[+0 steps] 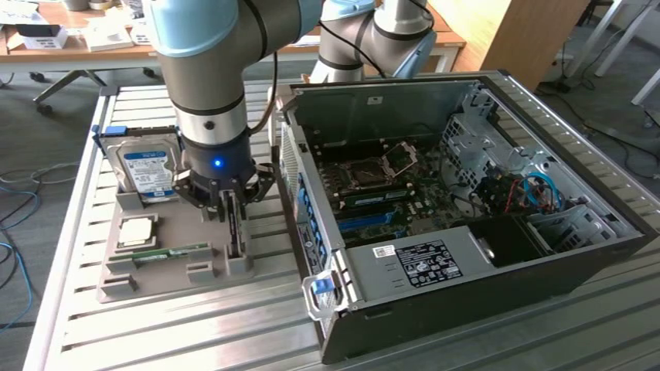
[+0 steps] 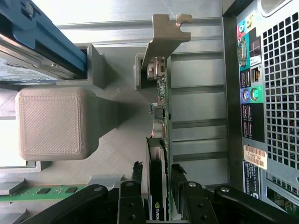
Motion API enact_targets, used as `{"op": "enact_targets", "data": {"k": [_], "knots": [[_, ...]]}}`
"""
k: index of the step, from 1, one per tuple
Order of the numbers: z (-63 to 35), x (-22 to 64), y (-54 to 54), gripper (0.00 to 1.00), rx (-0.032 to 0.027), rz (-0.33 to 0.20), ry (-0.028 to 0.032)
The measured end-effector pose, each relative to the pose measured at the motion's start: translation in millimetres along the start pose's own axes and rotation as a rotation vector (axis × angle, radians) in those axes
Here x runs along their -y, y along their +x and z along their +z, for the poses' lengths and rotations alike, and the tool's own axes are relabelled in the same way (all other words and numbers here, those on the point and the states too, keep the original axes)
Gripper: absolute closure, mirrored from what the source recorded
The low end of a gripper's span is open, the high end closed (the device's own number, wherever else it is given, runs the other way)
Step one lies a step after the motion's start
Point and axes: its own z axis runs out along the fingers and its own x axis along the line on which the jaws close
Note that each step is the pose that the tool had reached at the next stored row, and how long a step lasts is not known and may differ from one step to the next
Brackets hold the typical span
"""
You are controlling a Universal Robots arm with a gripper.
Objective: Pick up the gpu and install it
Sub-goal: 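Pick up the gpu and move the gpu toward the slot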
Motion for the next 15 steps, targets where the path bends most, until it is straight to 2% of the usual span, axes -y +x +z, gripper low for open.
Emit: {"op": "enact_targets", "data": {"k": [5, 7, 15], "knots": [[0.0, 0.0, 0.0, 0.63, -0.0001, 0.000, 0.0001], [-0.1, 0.0, 0.0, 0.74, -0.0002, 0.000, 0.0001], [-0.1, 0.0, 0.0, 0.74, -0.0001, 0.000, 0.0001]]}}
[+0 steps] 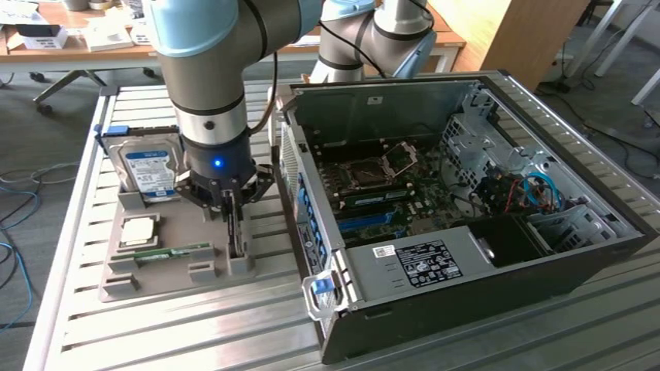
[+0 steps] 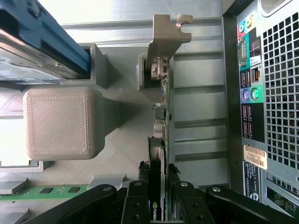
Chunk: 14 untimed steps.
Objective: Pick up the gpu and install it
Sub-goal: 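Pick up the gpu and move the gpu toward the slot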
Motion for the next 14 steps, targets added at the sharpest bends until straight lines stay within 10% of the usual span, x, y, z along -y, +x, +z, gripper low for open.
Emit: {"op": "enact_targets", "data": {"k": [14], "knots": [[0.5, 0.0, 0.0, 0.74, -0.0015, -0.030, -0.0007]]}}
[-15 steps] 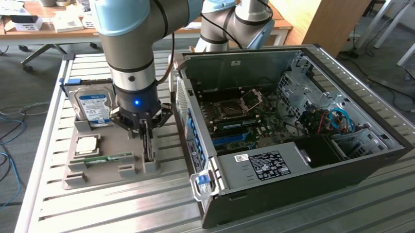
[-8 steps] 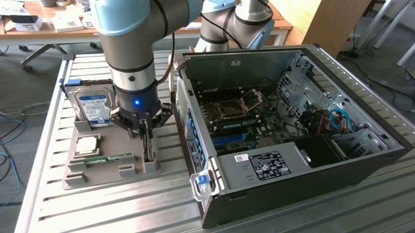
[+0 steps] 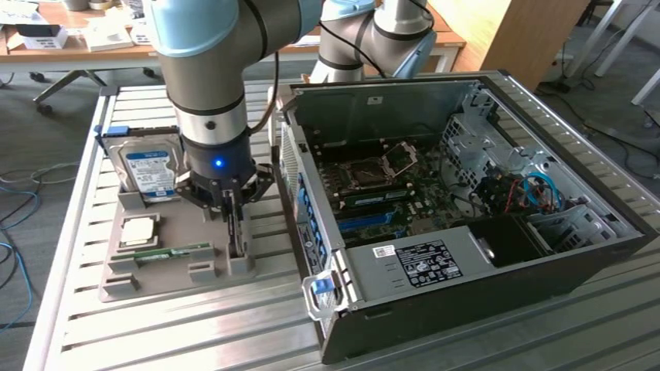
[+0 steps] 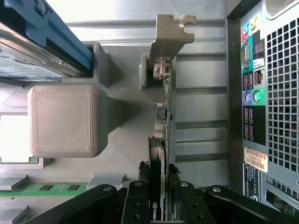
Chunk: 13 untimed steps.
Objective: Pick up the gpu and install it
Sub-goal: 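Pick up the gpu and move the gpu toward the slot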
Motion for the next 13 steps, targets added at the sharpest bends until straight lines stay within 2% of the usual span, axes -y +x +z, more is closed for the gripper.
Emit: {"op": "enact_targets", "data": {"k": [9, 13], "knots": [[-0.3, -0.1, -0.1, 0.74, 0.0002, -0.007, -0.0008], [-4.8, -0.3, -0.1, 0.74, -0.0002, -0.007, -0.0004]]}}
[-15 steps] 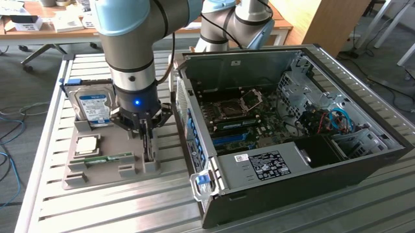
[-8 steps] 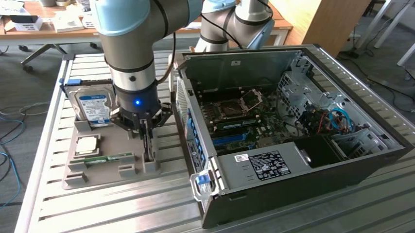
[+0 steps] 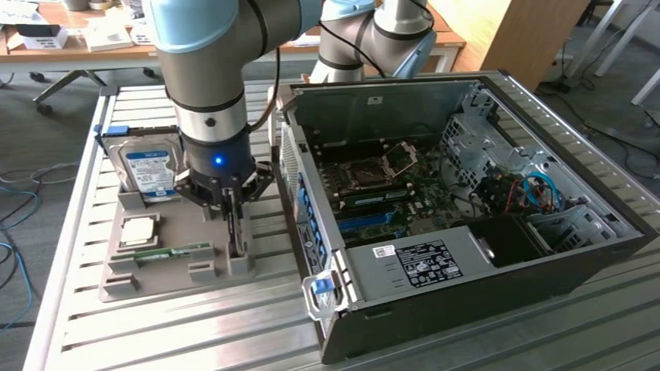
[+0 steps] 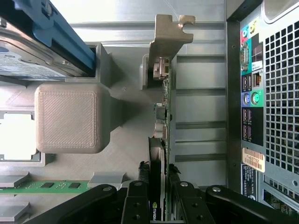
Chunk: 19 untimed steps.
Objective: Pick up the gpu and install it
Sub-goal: 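Pick up the gpu and move the gpu toward the slot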
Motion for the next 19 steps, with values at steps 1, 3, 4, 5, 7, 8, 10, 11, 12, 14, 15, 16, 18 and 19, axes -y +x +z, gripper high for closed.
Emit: {"op": "enact_targets", "data": {"k": [1, 3, 4, 5, 7, 8, 10, 11, 12, 14, 15, 16, 18, 19], "knots": [[-1.5, -0.1, 0.0, 0.74, -0.0001, 0.000, 0.0001], [-4.6, -0.2, -0.1, 0.74, -0.0001, 0.000, 0.0001], [-6.3, -0.3, -0.2, 0.74, 0.0000, 0.000, 0.0001], [-8.1, -0.4, -0.2, 0.74, -0.0001, 0.000, 0.0001], [-12.6, -0.6, -0.3, 0.74, -0.0002, 0.000, 0.0002], [-15.3, -0.7, -0.3, 0.74, -0.0001, 0.000, 0.0000], [-21.2, -0.9, -0.5, 0.74, -0.0001, 0.000, 0.0001], [-24.0, -1.1, -0.5, 0.74, -0.0001, 0.000, 0.0001], [-26.9, -1.2, -0.6, 0.74, -0.0002, 0.000, 0.0002], [-32.9, -1.5, -0.7, 0.74, -0.0001, 0.000, 0.0001], [-36.0, -1.7, -0.8, 0.74, -0.0001, 0.000, 0.0001], [-39.5, -1.8, -0.9, 0.74, -0.0001, 0.000, 0.0001], [-46.4, -2.1, -1.1, 0.74, -0.0001, 0.000, 0.0001], [-50.4, -2.3, -1.1, 0.74, -0.0001, 0.000, 0.0002]]}}
